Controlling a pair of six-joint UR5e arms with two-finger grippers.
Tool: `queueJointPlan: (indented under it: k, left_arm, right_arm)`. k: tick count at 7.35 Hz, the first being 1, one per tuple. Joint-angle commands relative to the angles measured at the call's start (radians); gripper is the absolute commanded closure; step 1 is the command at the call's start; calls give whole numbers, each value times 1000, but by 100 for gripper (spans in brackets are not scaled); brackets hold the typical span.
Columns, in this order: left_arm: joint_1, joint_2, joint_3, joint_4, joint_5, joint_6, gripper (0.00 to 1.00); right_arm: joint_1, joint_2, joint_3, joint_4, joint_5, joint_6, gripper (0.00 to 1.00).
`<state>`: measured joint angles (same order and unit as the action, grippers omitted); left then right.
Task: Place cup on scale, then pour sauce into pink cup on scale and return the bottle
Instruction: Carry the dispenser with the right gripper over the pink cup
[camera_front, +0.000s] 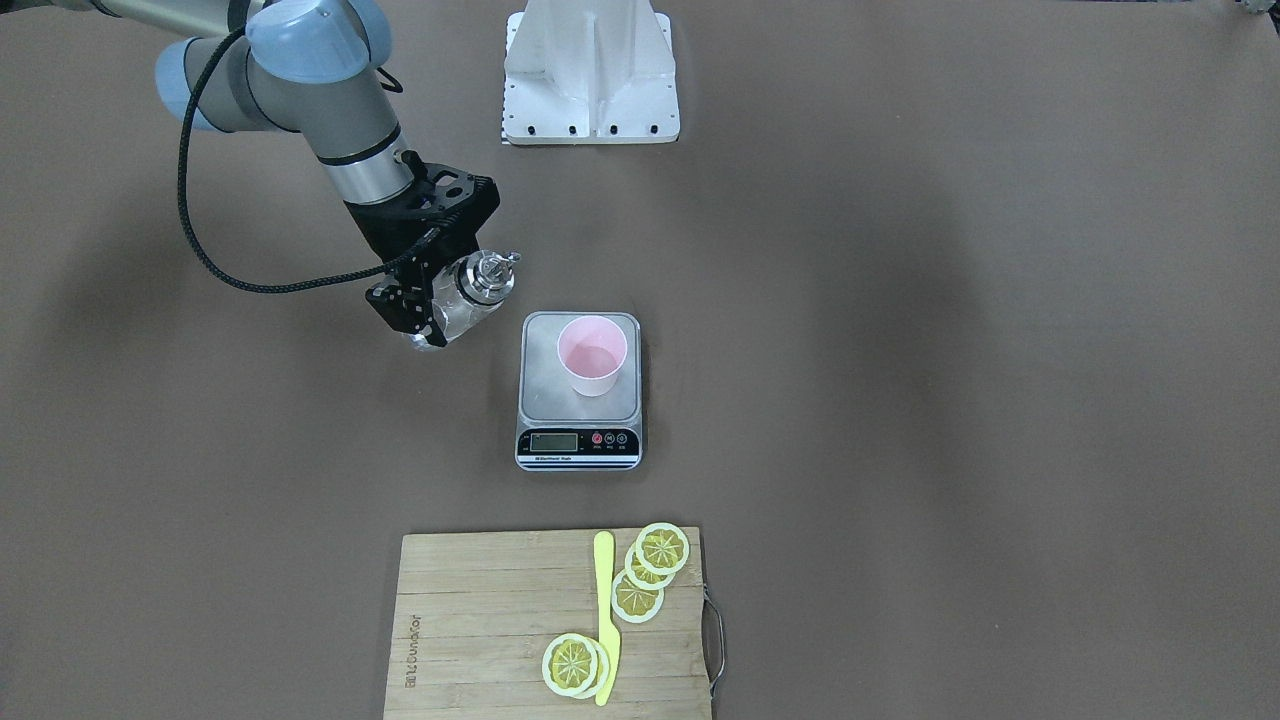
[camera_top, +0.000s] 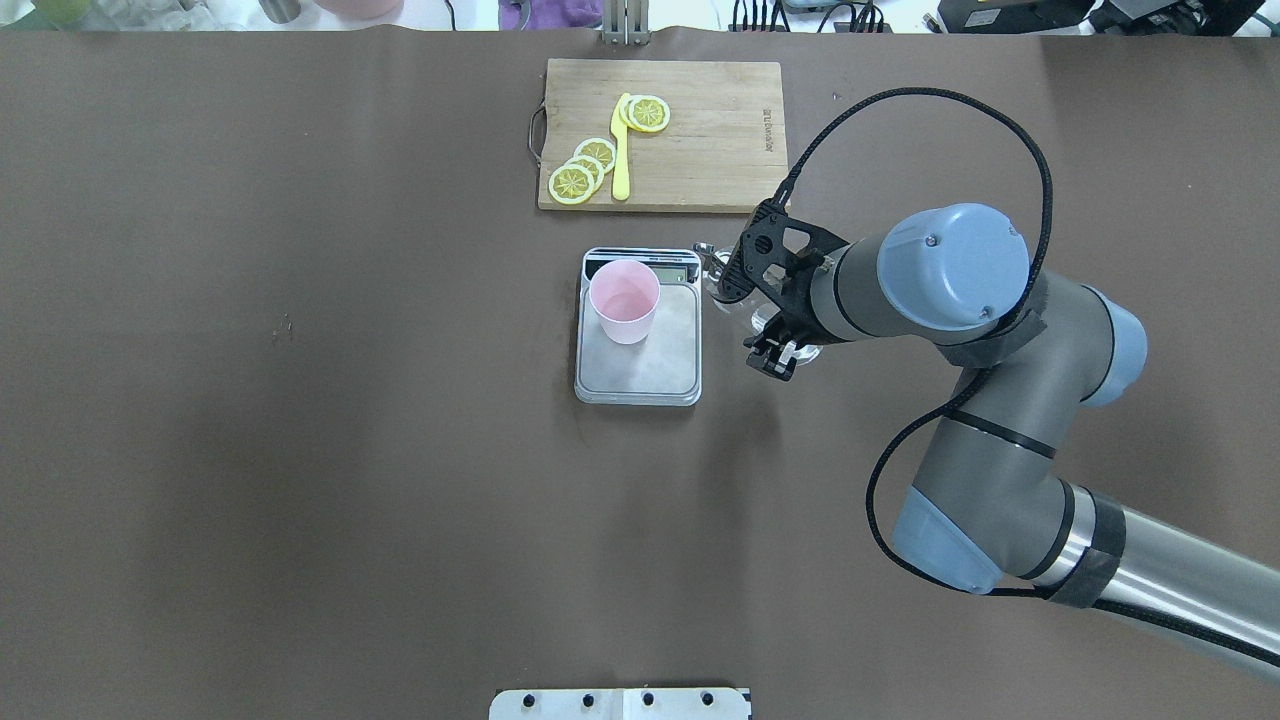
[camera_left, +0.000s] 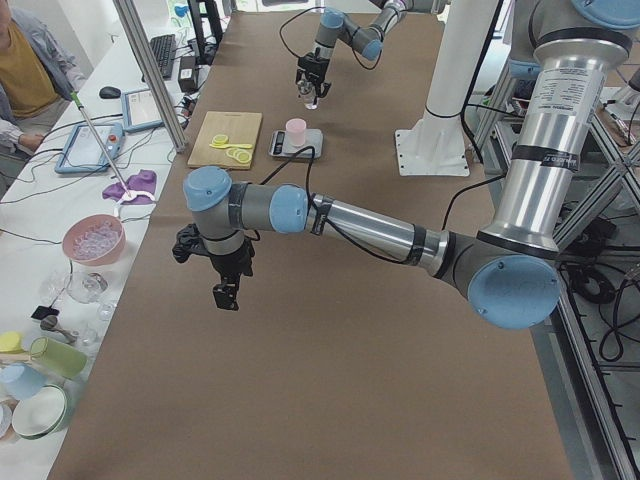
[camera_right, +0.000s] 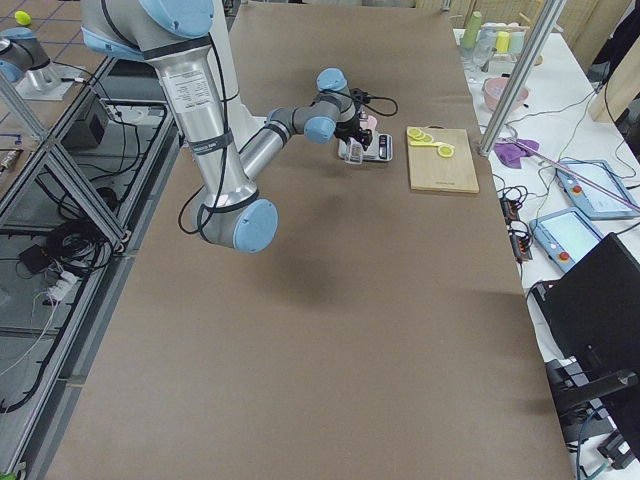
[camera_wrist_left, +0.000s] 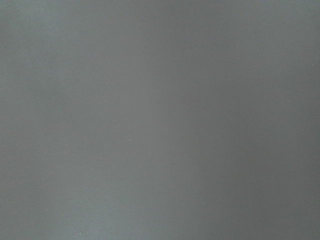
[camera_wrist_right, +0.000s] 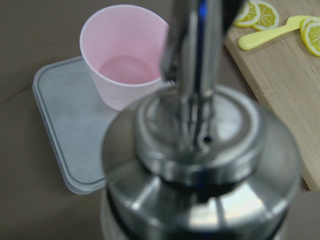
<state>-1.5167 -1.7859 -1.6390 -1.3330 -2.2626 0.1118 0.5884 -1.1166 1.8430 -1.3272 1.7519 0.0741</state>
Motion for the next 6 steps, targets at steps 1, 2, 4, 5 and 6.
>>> queueJointPlan:
  k: [1, 2, 4, 5, 6]
  left_arm:
    - [0, 6, -1, 0, 0, 2, 2]
    - [0, 13, 4, -2, 0, 8, 2]
    - [1, 20, 13, -2, 0, 8, 2]
    - [1, 20, 15, -2, 0, 8, 2]
    - [1, 22, 15, -2, 0, 8, 2]
  right_arm:
    - [-2, 94, -4, -241, -3, -60, 100]
    - [-2, 115, -5, -294, -3, -76, 100]
    - [-4, 136, -60, -322, 0, -122, 100]
    - [-4, 180, -109, -354, 4, -125, 100]
    - [-4, 223, -134, -381, 9, -125, 100]
